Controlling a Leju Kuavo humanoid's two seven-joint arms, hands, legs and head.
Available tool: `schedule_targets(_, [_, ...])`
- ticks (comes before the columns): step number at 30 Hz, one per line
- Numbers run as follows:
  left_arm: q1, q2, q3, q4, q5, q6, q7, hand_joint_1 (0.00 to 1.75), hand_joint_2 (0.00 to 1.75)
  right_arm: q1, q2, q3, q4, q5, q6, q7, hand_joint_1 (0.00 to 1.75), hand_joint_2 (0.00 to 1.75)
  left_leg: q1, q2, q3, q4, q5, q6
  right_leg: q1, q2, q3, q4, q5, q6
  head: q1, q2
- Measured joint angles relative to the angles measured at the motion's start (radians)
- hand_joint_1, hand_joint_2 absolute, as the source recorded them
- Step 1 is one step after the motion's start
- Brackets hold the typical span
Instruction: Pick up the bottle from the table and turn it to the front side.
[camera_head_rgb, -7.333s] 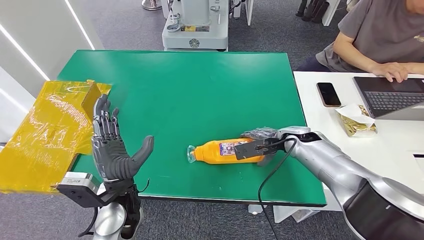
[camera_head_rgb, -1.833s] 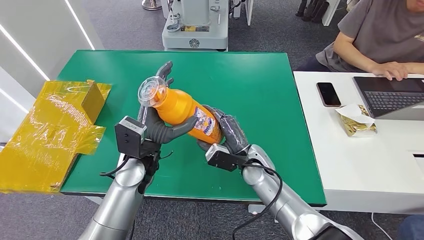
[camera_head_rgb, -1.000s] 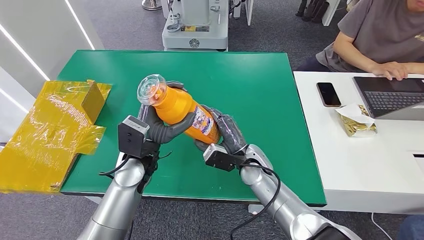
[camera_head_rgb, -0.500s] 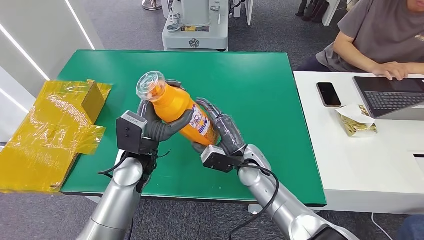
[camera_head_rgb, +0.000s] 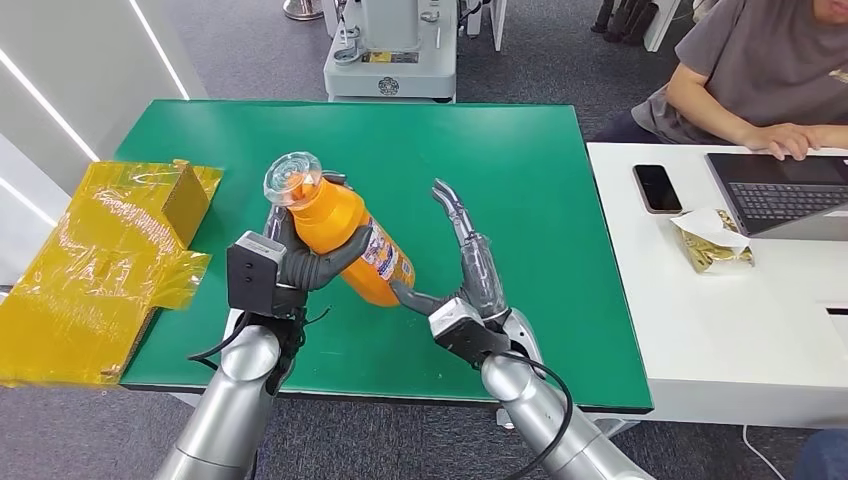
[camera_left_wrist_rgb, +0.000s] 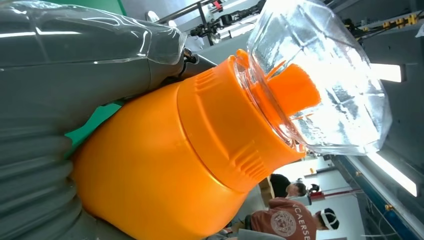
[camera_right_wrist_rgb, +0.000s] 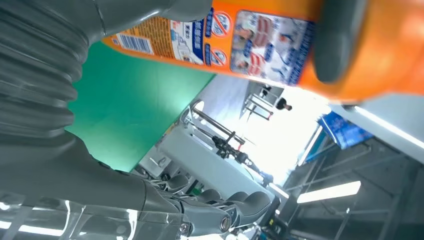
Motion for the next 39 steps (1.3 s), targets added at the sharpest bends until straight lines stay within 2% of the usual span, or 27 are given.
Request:
schedule_targets(8, [0.004, 0.006, 0.002, 0.0, 0.0, 0.002, 0.0, 1.75, 1.75, 0.037, -0.02, 0.003, -0.093, -0.005, -0.01, 0.009, 0.0, 1.75, 0.0, 0.0, 0.0, 0.0, 0.0, 0.0, 0.0, 0.0, 0.0, 0.0, 0.0, 0.0, 0.0, 0.0])
schedule_targets(13, [0.007, 0.01, 0.005, 0.0, -0.009, 0.02, 0.0, 1.75, 1.75, 0.087, -0.029, 0.005, -0.172, -0.006, -0.065, 0.012, 0.0, 1.75, 0.0, 0.0, 0.0, 0.0, 0.0, 0.0, 0.0, 0.0, 0.0, 0.0, 0.0, 0.0, 0.0, 0.0])
schedule_targets(16, [0.007, 0.013, 0.012, -0.001, -0.052, 0.07, -0.011, 1.75, 1.75, 0.128, -0.036, 0.009, -0.246, 0.013, -0.112, 0.02, 0.0, 1.75, 0.0, 0.0, 0.0, 0.0, 0.0, 0.0, 0.0, 0.0, 0.0, 0.0, 0.0, 0.0, 0.0, 0.0])
schedule_targets(20, [-0.003, 0.024, 0.03, -0.013, -0.167, 0.195, -0.023, 1.75, 1.75, 0.189, -0.053, 0.016, -0.342, 0.034, -0.147, 0.029, 0.0, 1.75, 0.0, 0.0, 0.0, -0.001, -0.001, -0.001, 0.0, 0.0, 0.0, 0.0, -0.001, -0.001, 0.0, 0.0])
schedule_targets(23, [-0.032, 0.059, 0.064, -0.015, -0.289, 0.302, -0.007, 1.75, 1.75, 0.236, -0.068, 0.023, -0.387, 0.039, -0.168, 0.03, 0.0, 1.75, 0.0, 0.0, 0.0, -0.001, -0.001, -0.001, 0.0, 0.0, 0.0, 0.0, -0.001, -0.001, 0.0, 0.0])
schedule_targets(26, [-0.078, 0.118, 0.118, -0.005, -0.388, 0.374, 0.017, 1.75, 1.75, 0.279, -0.078, 0.031, -0.406, 0.028, -0.183, 0.027, 0.0, 1.75, 0.001, 0.001, 0.0, -0.001, 0.0, -0.001, 0.001, 0.001, -0.001, 0.001, -0.001, -0.002, 0.0, 0.0])
schedule_targets(31, [-0.169, 0.211, 0.18, 0.055, -0.507, 0.371, 0.045, 1.75, 1.75, 0.305, -0.084, 0.042, -0.41, 0.006, -0.19, 0.02, 0.0, 1.75, 0.002, 0.0, 0.001, -0.001, 0.001, -0.002, 0.002, 0.0, -0.001, 0.002, -0.001, -0.003, 0.0, 0.0])
schedule_targets(35, [-0.215, 0.263, 0.187, 0.105, -0.653, 0.391, 0.118, 1.75, 1.75, 0.31, -0.086, 0.047, -0.412, -0.006, -0.186, 0.019, 0.0, 1.75, 0.002, 0.001, 0.001, -0.001, 0.001, -0.002, 0.002, 0.001, -0.001, 0.002, -0.001, -0.003, 0.0, 0.0])
schedule_targets(39, [-0.246, 0.301, 0.187, 0.137, -0.7, 0.39, 0.128, 1.75, 1.75, 0.316, -0.086, 0.049, -0.417, -0.007, -0.186, 0.019, 0.0, 1.75, 0.002, 0.001, 0.0, -0.001, 0.001, -0.002, 0.002, 0.001, -0.001, 0.002, -0.001, -0.003, 0.0, 0.0])
